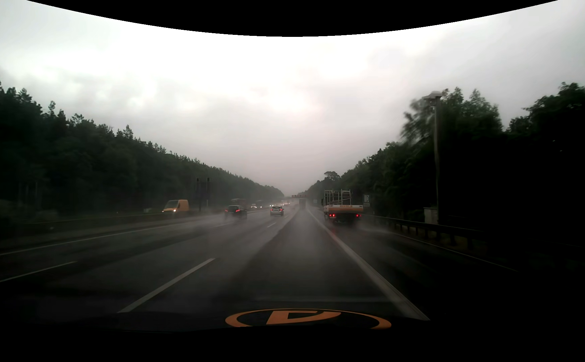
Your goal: Follow the waypoints while adhering to traffic rules and regulations
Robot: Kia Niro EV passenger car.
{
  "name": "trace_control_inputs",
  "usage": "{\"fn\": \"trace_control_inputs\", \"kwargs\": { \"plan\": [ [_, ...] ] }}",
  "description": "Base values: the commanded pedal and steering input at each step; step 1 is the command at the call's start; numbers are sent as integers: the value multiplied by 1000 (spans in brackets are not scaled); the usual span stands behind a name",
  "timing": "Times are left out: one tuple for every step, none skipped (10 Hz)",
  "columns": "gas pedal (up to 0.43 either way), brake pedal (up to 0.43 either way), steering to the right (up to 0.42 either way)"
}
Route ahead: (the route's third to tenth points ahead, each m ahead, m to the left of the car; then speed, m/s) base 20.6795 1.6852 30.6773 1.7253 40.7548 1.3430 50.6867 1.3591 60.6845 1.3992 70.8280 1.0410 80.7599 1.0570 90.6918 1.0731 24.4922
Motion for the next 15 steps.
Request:
{"fn": "trace_control_inputs", "kwargs": {
  "plan": [
    [118,0,0],
    [118,0,0],
    [118,0,0],
    [118,0,0],
    [118,0,0],
    [118,0,0],
    [118,0,0],
    [118,0,0],
    [118,0,0],
    [118,0,0],
    [118,0,0],
    [110,0,-1],
    [98,0,-1],
    [87,0,-1],
    [79,0,0]
  ]
}}
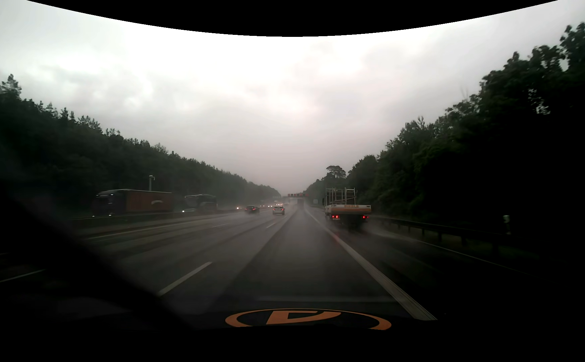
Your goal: Follow the waypoints while adhering to traffic rules and regulations
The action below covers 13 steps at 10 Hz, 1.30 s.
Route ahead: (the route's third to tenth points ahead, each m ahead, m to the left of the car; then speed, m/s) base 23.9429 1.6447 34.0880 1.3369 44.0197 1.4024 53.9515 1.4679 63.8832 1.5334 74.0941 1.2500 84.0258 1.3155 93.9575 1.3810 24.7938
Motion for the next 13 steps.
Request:
{"fn": "trace_control_inputs", "kwargs": {
  "plan": [
    [79,0,-1],
    [67,0,-1],
    [67,0,-2],
    [67,0,-2],
    [67,0,-2],
    [67,0,-2],
    [67,0,-2],
    [59,0,-2],
    [47,0,-2],
    [39,0,-2],
    [28,0,-2],
    [28,0,-3],
    [28,0,-3]
  ]
}}
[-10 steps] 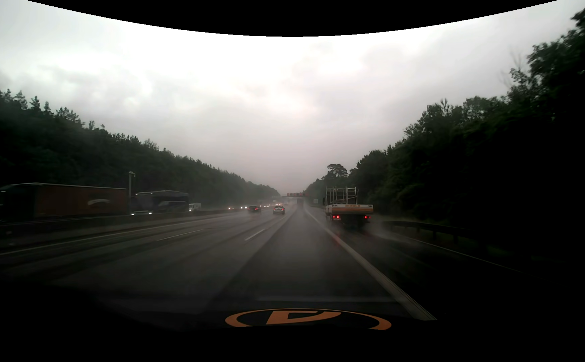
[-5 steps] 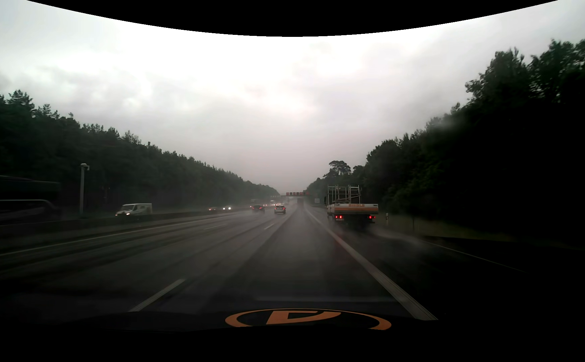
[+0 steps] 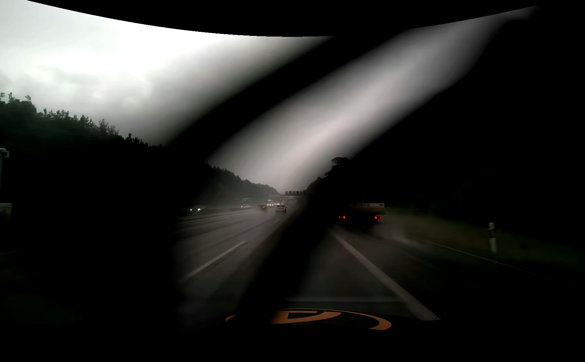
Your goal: Follow the waypoints while adhering to traffic rules and regulations
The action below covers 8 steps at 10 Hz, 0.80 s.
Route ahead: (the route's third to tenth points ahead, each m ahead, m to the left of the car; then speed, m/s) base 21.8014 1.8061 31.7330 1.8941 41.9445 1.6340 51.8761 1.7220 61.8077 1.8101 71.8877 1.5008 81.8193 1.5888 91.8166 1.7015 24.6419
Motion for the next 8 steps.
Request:
{"fn": "trace_control_inputs", "kwargs": {
  "plan": [
    [28,0,-3],
    [28,0,-2],
    [39,0,-3],
    [47,0,-3],
    [47,0,-3],
    [47,0,-2],
    [59,0,-2],
    [67,0,-2]
  ]
}}
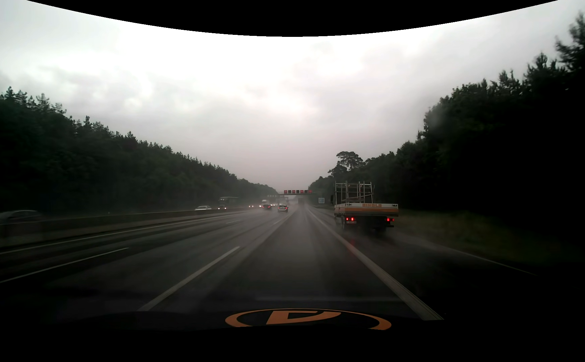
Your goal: Follow the waypoints while adhering to traffic rules and regulations
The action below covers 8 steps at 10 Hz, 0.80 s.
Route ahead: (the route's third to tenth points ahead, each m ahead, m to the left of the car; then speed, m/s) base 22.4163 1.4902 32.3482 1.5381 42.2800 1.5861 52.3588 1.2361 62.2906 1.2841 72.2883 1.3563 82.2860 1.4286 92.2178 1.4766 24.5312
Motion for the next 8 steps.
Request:
{"fn": "trace_control_inputs", "kwargs": {
  "plan": [
    [79,0,-2],
    [98,0,-2],
    [110,0,-2],
    [110,0,-2],
    [110,0,-2],
    [110,0,-2],
    [110,0,-2],
    [110,0,-2]
  ]
}}
